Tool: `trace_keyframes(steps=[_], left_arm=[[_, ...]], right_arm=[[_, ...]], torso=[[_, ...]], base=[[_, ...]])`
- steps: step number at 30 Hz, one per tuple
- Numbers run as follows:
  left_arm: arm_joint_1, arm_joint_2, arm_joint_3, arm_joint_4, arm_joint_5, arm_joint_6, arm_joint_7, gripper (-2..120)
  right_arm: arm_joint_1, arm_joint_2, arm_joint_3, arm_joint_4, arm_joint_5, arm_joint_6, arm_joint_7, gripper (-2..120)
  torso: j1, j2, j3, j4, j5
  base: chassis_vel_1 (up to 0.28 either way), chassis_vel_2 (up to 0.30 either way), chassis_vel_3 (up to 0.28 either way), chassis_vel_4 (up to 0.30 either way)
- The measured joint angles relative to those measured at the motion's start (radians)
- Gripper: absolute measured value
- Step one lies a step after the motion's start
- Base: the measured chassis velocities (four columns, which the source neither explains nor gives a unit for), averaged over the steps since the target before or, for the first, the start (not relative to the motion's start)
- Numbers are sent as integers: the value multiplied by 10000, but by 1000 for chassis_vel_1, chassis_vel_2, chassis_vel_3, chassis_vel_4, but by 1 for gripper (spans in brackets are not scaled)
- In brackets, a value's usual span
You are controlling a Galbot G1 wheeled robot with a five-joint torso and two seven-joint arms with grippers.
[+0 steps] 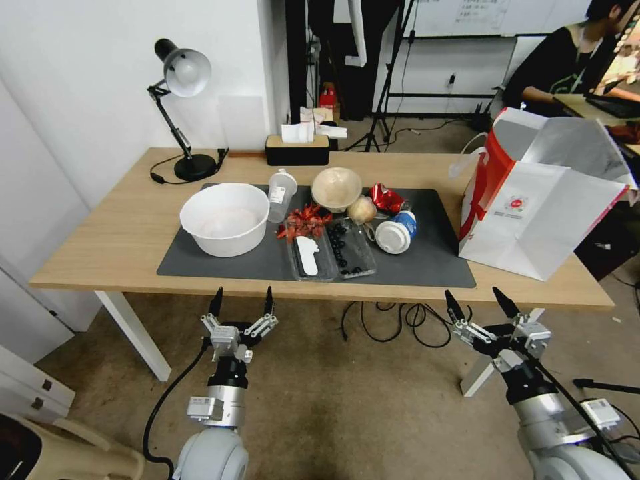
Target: Pick up the food delivery bag from the floor and place it on the table.
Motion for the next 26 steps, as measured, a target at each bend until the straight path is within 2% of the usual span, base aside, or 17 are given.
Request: trace_keyframes(steps=[9,26], left_arm=[[-7,-81,38,138,183,-53,-1,100],[15,-68,-11,153,381,0,-42,100]], right_arm=[[27,329,-239,6,-76,114,199,100],[-36,458,-424,23,-286,268,424,100]], torso=[[0,0,0,1,0],[0,0,0,1,1]], base=[[0,0,0,0],[0,0,0,0]])
